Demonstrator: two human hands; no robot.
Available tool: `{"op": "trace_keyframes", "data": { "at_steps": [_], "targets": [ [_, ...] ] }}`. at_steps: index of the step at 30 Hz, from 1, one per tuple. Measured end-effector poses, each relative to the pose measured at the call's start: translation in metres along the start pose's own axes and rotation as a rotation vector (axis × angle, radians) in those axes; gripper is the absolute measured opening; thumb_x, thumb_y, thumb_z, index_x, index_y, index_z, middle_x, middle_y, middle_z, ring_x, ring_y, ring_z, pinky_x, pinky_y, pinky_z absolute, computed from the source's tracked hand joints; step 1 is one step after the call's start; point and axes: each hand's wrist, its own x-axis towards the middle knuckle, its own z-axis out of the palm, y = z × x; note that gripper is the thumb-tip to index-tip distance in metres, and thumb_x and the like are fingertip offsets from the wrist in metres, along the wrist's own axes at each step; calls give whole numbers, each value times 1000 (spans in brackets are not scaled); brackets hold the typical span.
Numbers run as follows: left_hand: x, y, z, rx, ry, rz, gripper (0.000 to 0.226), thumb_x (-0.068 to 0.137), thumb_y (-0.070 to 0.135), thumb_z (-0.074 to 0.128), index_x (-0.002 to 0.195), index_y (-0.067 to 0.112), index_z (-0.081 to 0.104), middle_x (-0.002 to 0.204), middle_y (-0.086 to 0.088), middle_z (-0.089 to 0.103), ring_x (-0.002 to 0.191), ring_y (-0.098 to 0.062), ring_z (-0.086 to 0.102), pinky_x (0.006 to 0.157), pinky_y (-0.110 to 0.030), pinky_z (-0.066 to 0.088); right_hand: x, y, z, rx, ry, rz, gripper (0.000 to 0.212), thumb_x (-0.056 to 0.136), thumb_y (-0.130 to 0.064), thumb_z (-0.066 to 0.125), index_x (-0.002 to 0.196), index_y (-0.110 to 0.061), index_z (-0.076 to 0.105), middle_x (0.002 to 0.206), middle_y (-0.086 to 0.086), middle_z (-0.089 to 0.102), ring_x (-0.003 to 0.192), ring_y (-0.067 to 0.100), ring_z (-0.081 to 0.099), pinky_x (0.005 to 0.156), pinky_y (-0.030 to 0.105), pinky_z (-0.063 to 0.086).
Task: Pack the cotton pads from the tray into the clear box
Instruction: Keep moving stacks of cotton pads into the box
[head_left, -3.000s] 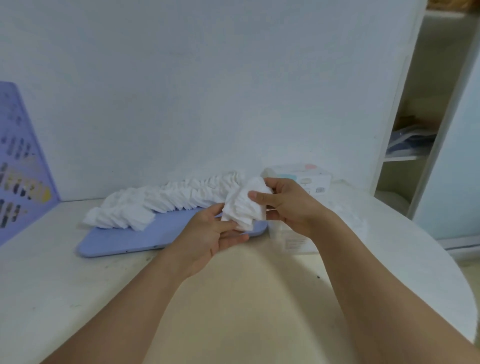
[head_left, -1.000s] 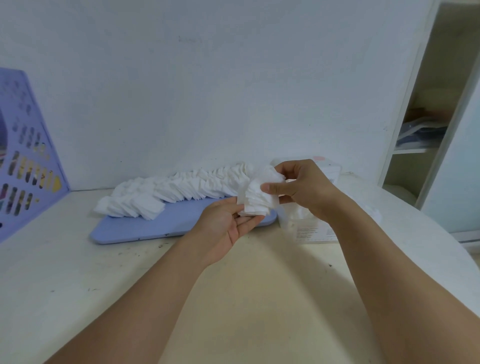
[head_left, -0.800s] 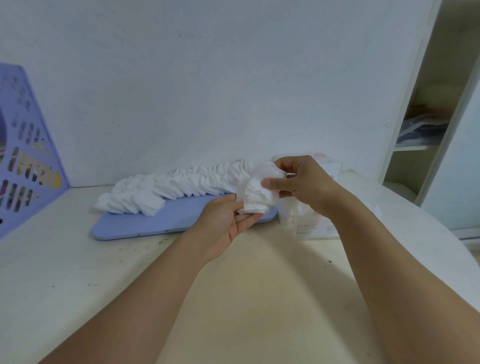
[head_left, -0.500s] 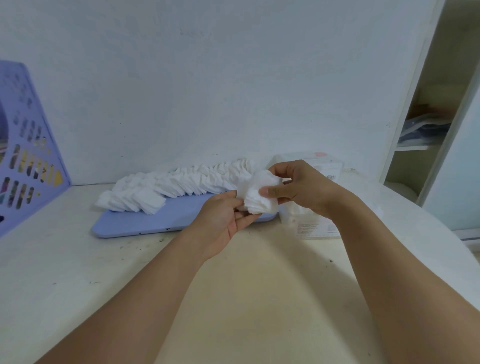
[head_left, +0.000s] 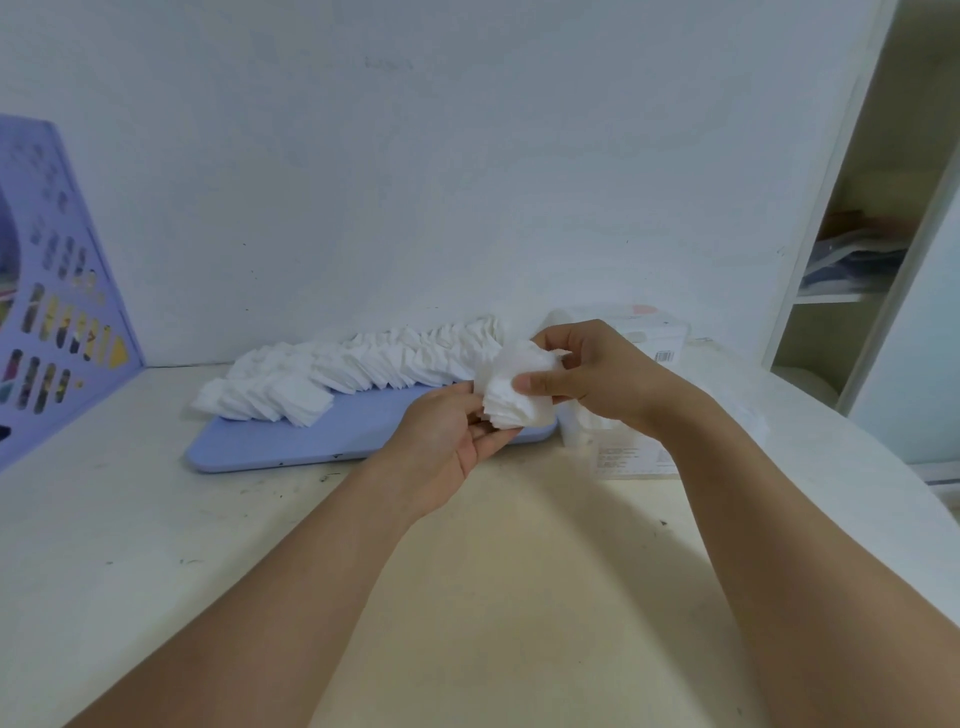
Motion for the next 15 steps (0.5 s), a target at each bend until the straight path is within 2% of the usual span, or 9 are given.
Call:
{"op": "trace_keyframes", "data": {
  "at_steps": [4, 7, 10, 15],
  "targets": [
    [-2, 0, 2, -19, -19, -10, 34, 101, -7, 40, 128, -4, 59, 123, -20, 70, 116, -30, 68, 89, -34, 60, -1, 2, 0, 41, 21, -8, 20, 84, -8, 81, 101, -1, 73, 101, 18, 75, 98, 32, 73, 91, 45, 60],
    [0, 0, 3, -121, 27, -42, 28, 101, -6, 42, 122, -6, 61, 117, -24, 71, 112, -32, 69, 82, -35, 62, 0, 3, -1, 50, 59, -30, 17, 81, -7, 83, 96, -3, 74, 97, 16, 76, 96, 32, 74, 90, 49, 60],
    [1, 0, 2, -226, 60, -85, 26, 102, -5, 43, 121, -10, 59, 116, -28, 70, 110, -36, 69, 80, -39, 62, 1, 5, -1, 73, 106, -44, 17, 80, -7, 84, 95, -4, 75, 94, 10, 77, 91, 28, 76, 84, 45, 62],
    [2, -1, 0, -196, 62, -71, 28, 101, -7, 44, 124, -11, 58, 115, -25, 71, 109, -33, 70, 82, -37, 61, 2, 7, 0, 90, 117, -42, 19, 80, -5, 83, 96, -2, 75, 93, 8, 78, 88, 25, 76, 75, 34, 64]
  ]
}}
